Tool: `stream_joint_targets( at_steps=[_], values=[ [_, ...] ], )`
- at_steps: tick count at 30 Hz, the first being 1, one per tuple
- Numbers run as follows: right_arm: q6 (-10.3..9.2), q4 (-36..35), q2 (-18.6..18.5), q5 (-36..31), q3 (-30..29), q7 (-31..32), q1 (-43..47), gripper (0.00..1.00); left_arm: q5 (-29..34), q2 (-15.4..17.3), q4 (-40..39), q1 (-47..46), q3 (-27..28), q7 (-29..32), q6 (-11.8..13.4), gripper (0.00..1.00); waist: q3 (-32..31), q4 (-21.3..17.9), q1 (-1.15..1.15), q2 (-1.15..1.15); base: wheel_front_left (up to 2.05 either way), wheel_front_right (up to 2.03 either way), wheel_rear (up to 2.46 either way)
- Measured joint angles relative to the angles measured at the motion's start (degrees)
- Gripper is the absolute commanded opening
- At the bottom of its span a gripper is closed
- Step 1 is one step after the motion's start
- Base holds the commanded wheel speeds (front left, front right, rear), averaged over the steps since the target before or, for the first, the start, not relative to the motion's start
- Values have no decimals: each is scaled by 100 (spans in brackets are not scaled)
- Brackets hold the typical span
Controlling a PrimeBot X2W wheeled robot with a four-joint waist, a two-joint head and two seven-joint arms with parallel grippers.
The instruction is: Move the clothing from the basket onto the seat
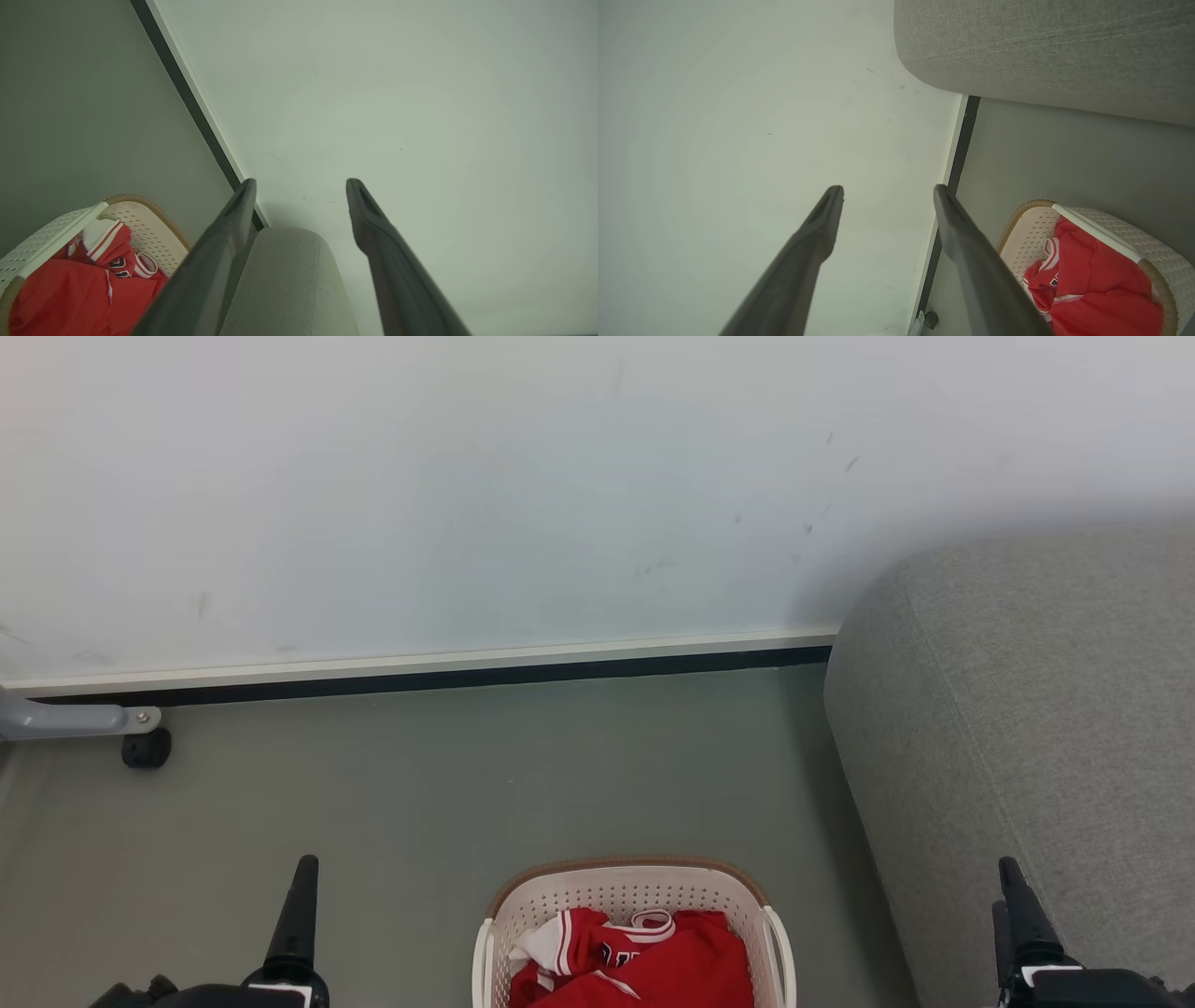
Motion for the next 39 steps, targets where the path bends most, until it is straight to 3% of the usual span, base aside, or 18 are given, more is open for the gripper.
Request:
stream_joint_targets(
  at_steps=[17, 39],
  values=[
    [-247, -297, -101, -1639, 485, -333, 12, 100, 1756, 99, -335, 25, -377, -346, 300, 100, 3, -10, 0, 0, 0, 0, 0],
    [-557, -475, -347, -3785, 1287, -813, 86, 100, 4473, 521, -577, 260, -804, -824, 648, 100, 7, -19, 0, 0, 0, 0, 0]
  ],
)
